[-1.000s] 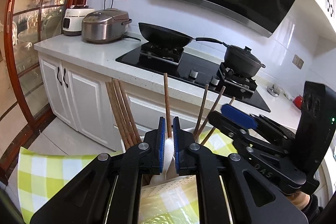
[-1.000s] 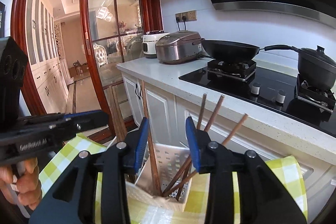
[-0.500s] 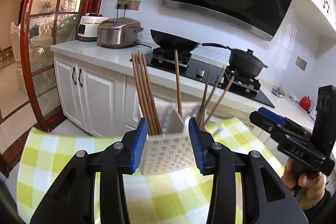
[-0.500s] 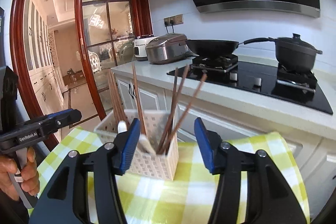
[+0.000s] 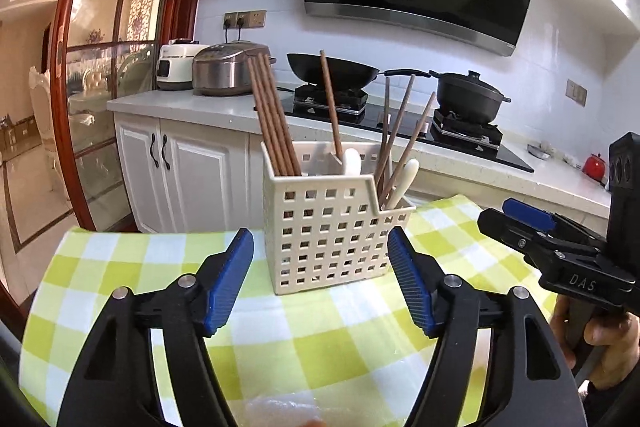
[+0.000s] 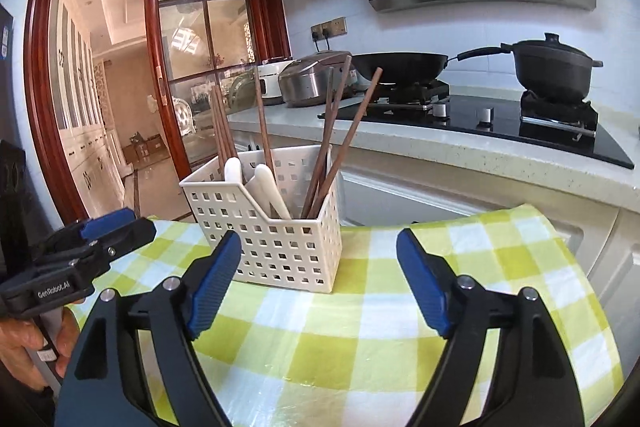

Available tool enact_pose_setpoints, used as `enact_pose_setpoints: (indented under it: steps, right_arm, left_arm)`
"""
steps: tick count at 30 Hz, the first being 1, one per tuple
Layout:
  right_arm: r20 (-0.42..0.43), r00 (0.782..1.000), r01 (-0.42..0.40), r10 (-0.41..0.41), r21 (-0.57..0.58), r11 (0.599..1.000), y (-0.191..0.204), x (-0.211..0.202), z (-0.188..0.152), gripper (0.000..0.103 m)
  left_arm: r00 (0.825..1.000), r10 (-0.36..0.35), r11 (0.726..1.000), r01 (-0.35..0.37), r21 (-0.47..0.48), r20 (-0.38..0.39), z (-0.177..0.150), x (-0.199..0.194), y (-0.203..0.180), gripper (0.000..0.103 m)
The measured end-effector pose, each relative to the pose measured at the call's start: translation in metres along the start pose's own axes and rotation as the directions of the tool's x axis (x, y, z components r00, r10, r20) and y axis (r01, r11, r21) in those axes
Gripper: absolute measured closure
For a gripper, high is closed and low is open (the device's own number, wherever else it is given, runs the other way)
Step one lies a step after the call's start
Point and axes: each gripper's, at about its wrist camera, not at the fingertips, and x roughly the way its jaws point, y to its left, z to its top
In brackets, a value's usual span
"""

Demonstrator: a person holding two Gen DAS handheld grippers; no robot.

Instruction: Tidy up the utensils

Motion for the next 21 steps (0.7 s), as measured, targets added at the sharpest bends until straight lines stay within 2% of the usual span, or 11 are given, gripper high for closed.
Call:
enact_pose_setpoints:
  steps: [6,7,21]
  right_arm:
    - [-0.008,1.000,0.006,-0.006,-0.031,1.000,0.0023,0.0004,-0.0031,0.018]
    - [-0.005,1.000,0.005,-0.005,-0.029,1.000,0.0021,-0.0005,-0.0020,0.018]
    - [-0.002,1.000,0.004,-0.004,-0.026,1.000,0.0004,-0.0016,-0.0028,0.017]
  left_arm:
    - [1.000,-0.003,1.000,0.003,-0.003,-0.013,-0.0101,0.0045,0.0018,0.036]
    - [1.000,-0.005,1.000,0.005,0.001,-0.016,-0.0109,0.0047,0.0007,0.033]
    - [1.000,-0.012,1.000,0.012,-0.008,-0.010,-0.0110,0.0025,-0.0023,0.024]
